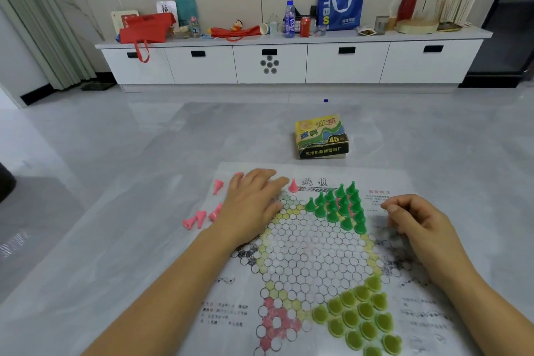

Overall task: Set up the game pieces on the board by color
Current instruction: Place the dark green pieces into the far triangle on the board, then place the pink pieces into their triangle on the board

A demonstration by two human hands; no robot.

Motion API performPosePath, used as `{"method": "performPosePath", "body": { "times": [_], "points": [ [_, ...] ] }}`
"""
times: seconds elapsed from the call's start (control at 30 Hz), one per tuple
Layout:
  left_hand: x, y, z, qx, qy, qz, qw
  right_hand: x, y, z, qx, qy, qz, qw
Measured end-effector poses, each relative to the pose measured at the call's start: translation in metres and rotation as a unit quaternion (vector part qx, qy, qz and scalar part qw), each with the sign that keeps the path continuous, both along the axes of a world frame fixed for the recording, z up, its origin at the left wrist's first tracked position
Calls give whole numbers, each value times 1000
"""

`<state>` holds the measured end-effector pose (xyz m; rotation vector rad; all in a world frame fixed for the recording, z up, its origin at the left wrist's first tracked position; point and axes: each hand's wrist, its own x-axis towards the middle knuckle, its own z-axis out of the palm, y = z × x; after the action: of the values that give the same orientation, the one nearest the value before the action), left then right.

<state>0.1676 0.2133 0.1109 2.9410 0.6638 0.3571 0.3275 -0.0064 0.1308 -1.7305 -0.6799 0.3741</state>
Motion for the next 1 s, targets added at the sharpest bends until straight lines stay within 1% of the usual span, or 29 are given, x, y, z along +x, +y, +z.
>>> {"method": "performPosePath", "body": {
  "times": [0.17,0.2,0.3,0.37,0.4,0.5,0.57,0.63,0.67,0.7,0.73,0.77,0.8,0.83,0.87,0.9,0.93,1.0],
  "points": [
    [31,2,6,20,47,-62,997,2,-1,-2,2,-1,-3,1000],
    [32,5,5,19,38,-68,997,3,-1,-3,4,2,-4,1000],
    [19,13,1,15,-34,-66,997,12,-3,-6,25,33,-20,999],
    [5,17,-3,8,-65,-53,996,19,-4,-7,55,81,-26,995],
    [-1,17,-3,-7,-83,-45,996,23,-5,-7,81,119,-30,989],
    [-16,19,1,-51,-125,-30,990,35,-6,-5,152,247,-42,956],
    [-24,19,3,-68,-138,-6,988,40,-5,-4,182,312,-49,931],
    [-33,18,7,-128,-153,31,979,47,-7,-4,203,359,-54,909],
    [-37,16,10,-186,-171,47,966,51,-8,-3,208,367,-61,904],
    [-40,14,15,-256,-199,68,943,57,-9,-2,202,364,-67,907],
    [-44,9,21,-327,-230,93,912,63,-10,-2,180,349,-71,917],
    [-47,7,26,-381,-259,118,880,69,-13,-2,146,317,-79,934],
    [-50,4,31,-418,-285,134,852,75,-16,-2,100,262,-89,956],
    [-55,3,34,-427,-300,143,841,80,-21,-4,47,180,-93,978],
    [-59,0,37,-428,-309,143,837,81,-25,-4,-11,91,-87,992],
    [-66,-3,38,-423,-313,141,839,81,-28,-6,-66,21,-70,995],
    [-74,-8,39,-423,-311,142,839,79,-29,-9,-112,-19,-53,992],
    [-90,-17,35,-418,-281,140,852,75,-29,-16,-156,-38,-23,987]
  ]
}}
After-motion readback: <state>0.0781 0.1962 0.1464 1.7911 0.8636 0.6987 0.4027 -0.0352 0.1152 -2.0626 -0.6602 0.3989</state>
